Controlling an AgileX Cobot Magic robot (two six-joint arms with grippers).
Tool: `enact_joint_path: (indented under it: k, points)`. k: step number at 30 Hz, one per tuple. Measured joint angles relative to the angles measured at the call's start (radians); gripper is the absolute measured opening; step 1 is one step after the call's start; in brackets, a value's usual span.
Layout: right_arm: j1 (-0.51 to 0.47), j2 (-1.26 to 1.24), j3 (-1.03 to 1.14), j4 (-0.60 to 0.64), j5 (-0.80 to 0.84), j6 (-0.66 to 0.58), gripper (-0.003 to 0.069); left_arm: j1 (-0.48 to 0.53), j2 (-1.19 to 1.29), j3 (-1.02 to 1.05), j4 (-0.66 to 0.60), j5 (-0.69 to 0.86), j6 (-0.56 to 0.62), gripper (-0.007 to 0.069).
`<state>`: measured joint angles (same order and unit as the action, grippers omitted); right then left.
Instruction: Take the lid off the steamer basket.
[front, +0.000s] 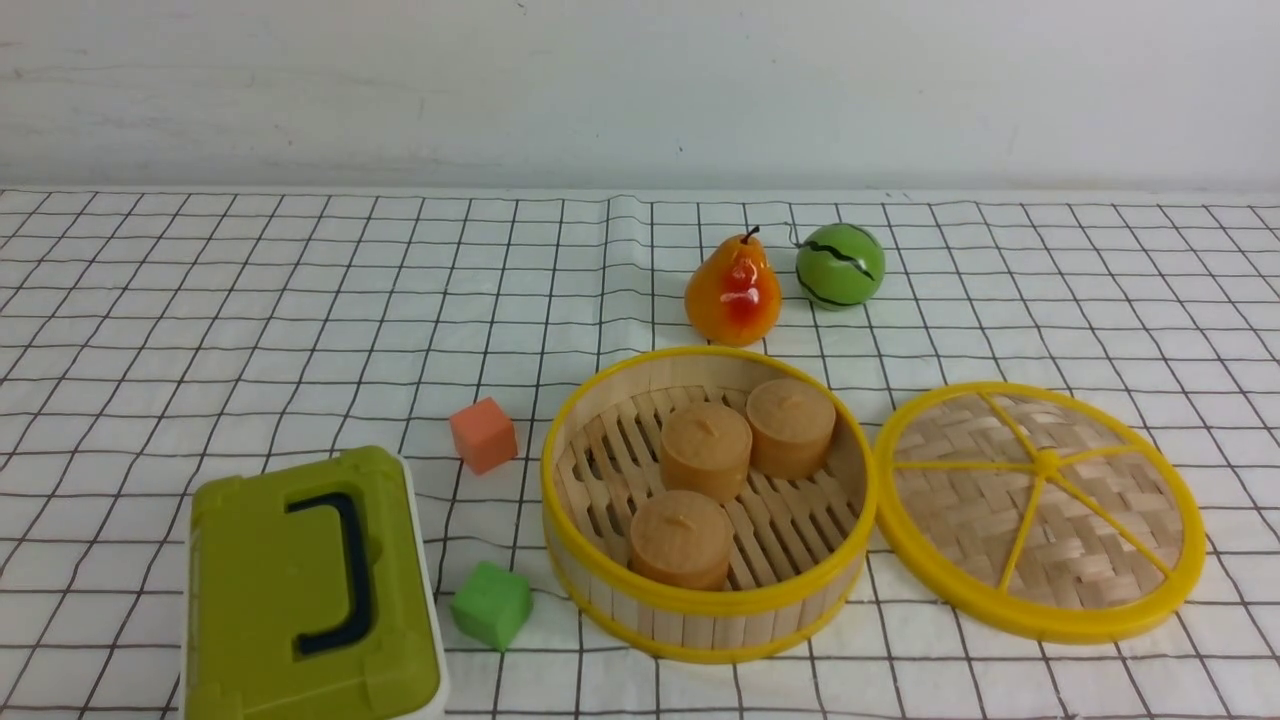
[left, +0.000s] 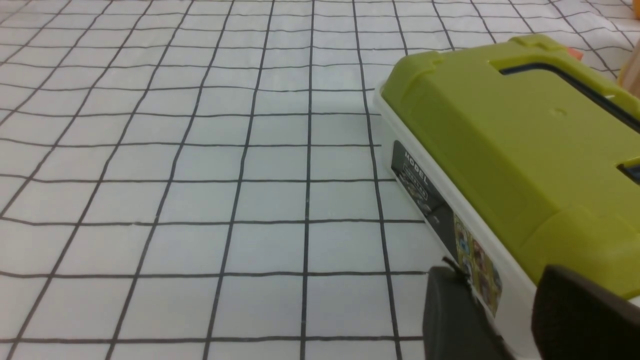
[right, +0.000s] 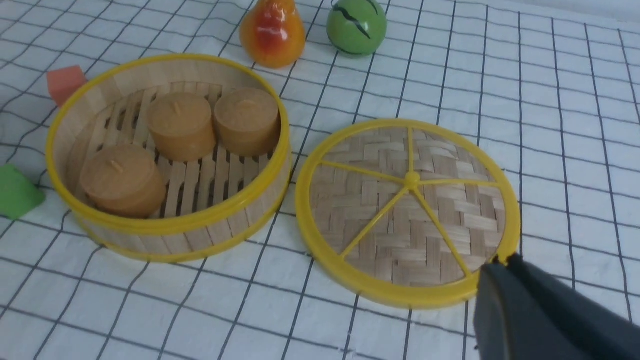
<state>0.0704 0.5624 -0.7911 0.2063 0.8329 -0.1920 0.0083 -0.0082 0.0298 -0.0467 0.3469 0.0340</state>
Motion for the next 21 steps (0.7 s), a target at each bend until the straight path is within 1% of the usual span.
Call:
enact_joint_path:
  k: [5,9,11,13,14,15,18,21]
  points:
    - [0.000,-0.010,0.000,0.000,0.040,0.000,-0.0018,0.000,0.000,0.000,0.000,0.000,0.000,0.0239]
    - [0.000,-0.010,0.000,0.000,0.040,0.000,-0.0017,0.000,0.000,0.000,0.000,0.000,0.000,0.0239]
    - [0.000,-0.013,0.015,0.000,0.015,0.000,-0.0016,0.000,0.000,0.000,0.000,0.000,0.000,0.0239]
    - [0.000,-0.032,0.056,0.000,-0.048,0.000,-0.0016,0.000,0.000,0.000,0.000,0.000,0.000,0.0239]
    - [0.000,-0.058,0.098,-0.001,-0.108,0.000,-0.0018,0.000,0.000,0.000,0.000,0.000,0.000,0.0239]
    - [0.000,-0.058,0.098,-0.002,-0.118,0.000,-0.0018,0.000,0.000,0.000,0.000,0.000,0.000,0.0239]
    - [0.000,-0.181,0.269,-0.053,-0.333,0.001,-0.0024,0.000,0.000,0.000,0.000,0.000,0.000,0.0239]
    - [-0.004,-0.293,0.424,-0.103,-0.485,0.061,-0.0023,0.000,0.000,0.000,0.000,0.000,0.000,0.0239]
